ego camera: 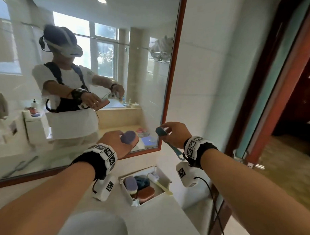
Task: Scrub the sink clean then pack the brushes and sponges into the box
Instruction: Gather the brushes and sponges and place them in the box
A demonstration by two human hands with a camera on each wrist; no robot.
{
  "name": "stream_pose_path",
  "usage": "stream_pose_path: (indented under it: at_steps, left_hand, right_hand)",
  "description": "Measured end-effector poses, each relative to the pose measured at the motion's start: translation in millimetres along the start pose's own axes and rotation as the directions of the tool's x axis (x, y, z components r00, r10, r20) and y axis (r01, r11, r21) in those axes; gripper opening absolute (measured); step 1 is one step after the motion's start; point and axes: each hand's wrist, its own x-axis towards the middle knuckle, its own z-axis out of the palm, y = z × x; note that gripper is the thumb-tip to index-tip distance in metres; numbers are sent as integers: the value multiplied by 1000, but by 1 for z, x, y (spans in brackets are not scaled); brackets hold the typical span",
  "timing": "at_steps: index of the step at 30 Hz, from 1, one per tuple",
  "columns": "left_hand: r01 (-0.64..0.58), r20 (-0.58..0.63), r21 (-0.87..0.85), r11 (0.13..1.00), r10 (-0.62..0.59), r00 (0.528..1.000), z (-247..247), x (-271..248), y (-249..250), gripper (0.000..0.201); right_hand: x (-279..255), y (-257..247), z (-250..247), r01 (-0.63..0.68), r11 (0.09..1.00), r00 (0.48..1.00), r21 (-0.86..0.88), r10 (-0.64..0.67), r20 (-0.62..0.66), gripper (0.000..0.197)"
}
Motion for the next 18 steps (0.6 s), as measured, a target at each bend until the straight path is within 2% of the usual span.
stream_pose_path:
  at_steps: [2, 4, 6, 9, 11, 15, 18]
  left_hand:
    - [-33, -8, 6, 999, 33, 999, 28, 9, 25, 54]
    - [-13, 4, 1, 1000, 13, 1000, 48, 16, 48, 47]
    - [26, 46, -15, 1000, -26, 999, 65, 22, 68, 44]
    - [100, 90, -33, 994, -97, 991, 85, 35, 85, 54]
    - [177, 118, -83, 981, -167, 979, 95, 46, 87, 44]
    - [217, 69, -21, 976, -215, 974, 119, 69, 81, 48]
    - [236, 141, 34, 971, -239, 961, 135, 85, 81, 42]
  right_hand:
    - [8, 33, -16, -7, 1000, 1000, 2, 7, 1, 39]
    - [19, 64, -29, -6, 1000, 1000, -1, 6, 4, 41]
    - [29, 92, -36, -16, 1000, 1000, 13, 16, 11, 45]
    - [46, 126, -36, -41, 997, 999, 63, 39, 38, 53]
    - [57, 141, -29, -58, 991, 996, 124, 49, 71, 55]
    - [76, 164, 0, -49, 984, 990, 172, 25, 136, 43]
    - [97, 176, 21, -22, 988, 984, 153, -5, 176, 34]
